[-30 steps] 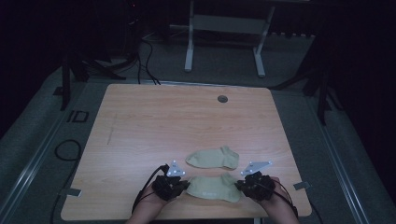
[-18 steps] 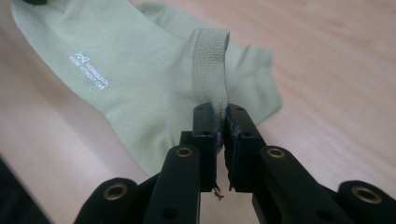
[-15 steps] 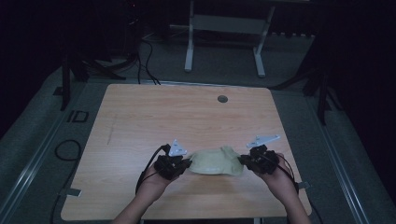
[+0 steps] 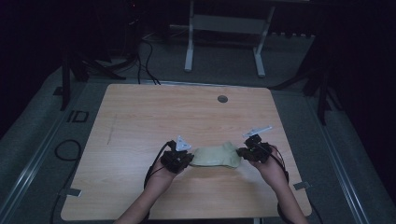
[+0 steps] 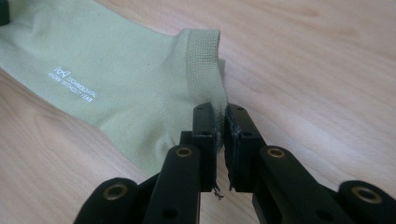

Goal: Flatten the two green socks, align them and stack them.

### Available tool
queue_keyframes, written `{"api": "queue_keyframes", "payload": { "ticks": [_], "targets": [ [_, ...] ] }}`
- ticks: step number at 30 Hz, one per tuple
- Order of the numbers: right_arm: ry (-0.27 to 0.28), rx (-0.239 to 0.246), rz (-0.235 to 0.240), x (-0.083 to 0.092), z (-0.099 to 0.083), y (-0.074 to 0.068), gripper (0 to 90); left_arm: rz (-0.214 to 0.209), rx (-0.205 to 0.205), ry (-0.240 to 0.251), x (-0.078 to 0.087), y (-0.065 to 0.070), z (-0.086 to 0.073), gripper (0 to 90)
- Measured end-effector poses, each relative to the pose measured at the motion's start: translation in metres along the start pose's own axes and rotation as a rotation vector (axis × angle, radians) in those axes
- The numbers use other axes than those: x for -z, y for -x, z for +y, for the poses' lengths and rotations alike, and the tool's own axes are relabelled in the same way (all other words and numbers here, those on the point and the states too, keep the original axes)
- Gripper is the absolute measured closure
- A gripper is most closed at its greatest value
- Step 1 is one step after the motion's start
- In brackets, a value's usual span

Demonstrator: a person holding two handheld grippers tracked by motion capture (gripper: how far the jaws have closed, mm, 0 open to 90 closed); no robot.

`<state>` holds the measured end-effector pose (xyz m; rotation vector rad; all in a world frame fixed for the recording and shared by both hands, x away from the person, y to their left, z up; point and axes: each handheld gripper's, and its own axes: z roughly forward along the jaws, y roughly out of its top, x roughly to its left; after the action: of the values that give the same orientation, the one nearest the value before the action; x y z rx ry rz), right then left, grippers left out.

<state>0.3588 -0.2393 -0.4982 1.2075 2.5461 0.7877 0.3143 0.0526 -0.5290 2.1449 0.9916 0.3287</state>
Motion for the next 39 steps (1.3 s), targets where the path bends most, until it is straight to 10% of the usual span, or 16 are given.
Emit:
{"api": "queue_keyframes", "payload": {
  "ticks": [21, 34, 39],
  "targets": [
    [-0.095, -0.021, 0.009, -0.038, -0.006, 0.009, 78.2, 0.005, 0.060, -0.013, -0.023, -0.006, -0.016, 77.8],
    [-0.029, 0.015, 0.051, -0.014, -0.007, -0.006, 61.8, 0.117, 0.065, 0.045, -0.001, -0.009, -0.010, 69.1],
    [0.001, 0.037, 0.085, -0.009, -0.006, -0.019, 61.9, 0.066, 0.078, 0.029, -0.002, -0.010, -0.006, 69.9]
  ]
}}
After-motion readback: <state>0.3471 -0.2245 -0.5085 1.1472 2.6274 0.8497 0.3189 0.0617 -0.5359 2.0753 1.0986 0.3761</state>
